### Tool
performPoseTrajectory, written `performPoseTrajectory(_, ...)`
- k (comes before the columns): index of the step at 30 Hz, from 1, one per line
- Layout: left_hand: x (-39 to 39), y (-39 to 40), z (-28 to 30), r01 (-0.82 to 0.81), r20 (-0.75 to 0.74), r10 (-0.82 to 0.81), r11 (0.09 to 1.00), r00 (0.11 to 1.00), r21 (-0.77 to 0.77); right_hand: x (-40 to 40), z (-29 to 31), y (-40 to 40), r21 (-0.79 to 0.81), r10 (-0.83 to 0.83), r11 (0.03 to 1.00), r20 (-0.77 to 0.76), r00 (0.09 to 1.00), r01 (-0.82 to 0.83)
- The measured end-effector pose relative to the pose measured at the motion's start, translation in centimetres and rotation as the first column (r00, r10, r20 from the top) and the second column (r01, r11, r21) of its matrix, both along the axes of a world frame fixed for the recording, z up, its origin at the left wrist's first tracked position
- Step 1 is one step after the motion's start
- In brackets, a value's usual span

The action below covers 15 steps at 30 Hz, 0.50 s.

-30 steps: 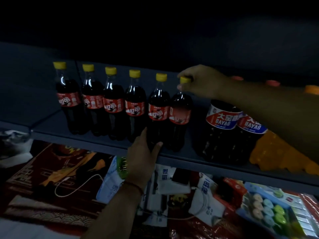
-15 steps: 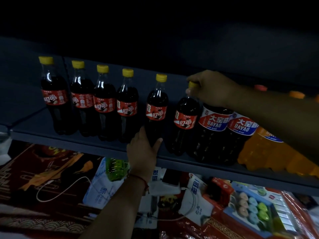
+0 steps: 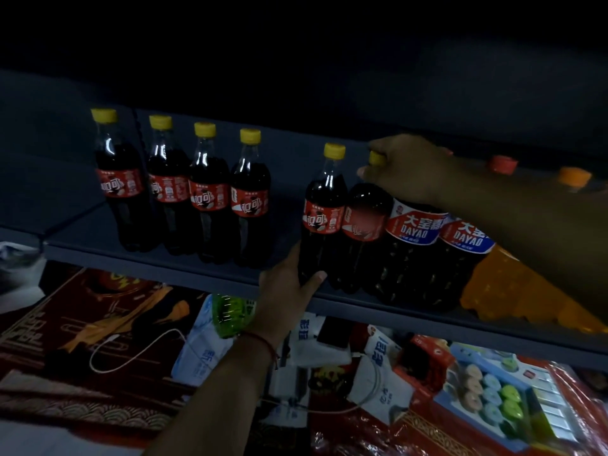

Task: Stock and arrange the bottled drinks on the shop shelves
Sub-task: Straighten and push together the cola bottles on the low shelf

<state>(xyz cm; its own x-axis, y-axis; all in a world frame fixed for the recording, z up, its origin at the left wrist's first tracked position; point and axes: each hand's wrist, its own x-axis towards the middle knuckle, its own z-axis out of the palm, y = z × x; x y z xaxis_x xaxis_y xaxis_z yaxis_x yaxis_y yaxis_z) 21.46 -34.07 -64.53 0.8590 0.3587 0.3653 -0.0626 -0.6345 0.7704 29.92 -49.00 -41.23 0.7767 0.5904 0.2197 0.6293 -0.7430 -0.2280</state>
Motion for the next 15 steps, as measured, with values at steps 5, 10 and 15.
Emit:
performPoseTrajectory(5, -2.6, 1.2, 1.7, -0.131, 0.093, 0.136, 0.990, 0.986, -0.061, -1.5, 0.1, 1.3, -0.018, 0.071, 0.997, 0.154, 0.985, -0.069)
performPoseTrajectory(10, -5.8, 7.5, 2.5, -0.420, 0.219, 0.439, 0.898, 0.872, -0.128, -3.8, 0.8, 7.1, 0.027, 0.268, 0.960, 0.193, 0.944, -0.278)
performPoseTrajectory(15, -5.1, 11.6, 0.6, -0.396, 0.019, 0.402, 0.908, 0.915, -0.136, -3.1, 0.7, 13.7, 0.058, 0.298, 0.953, -0.032, 0.954, -0.296)
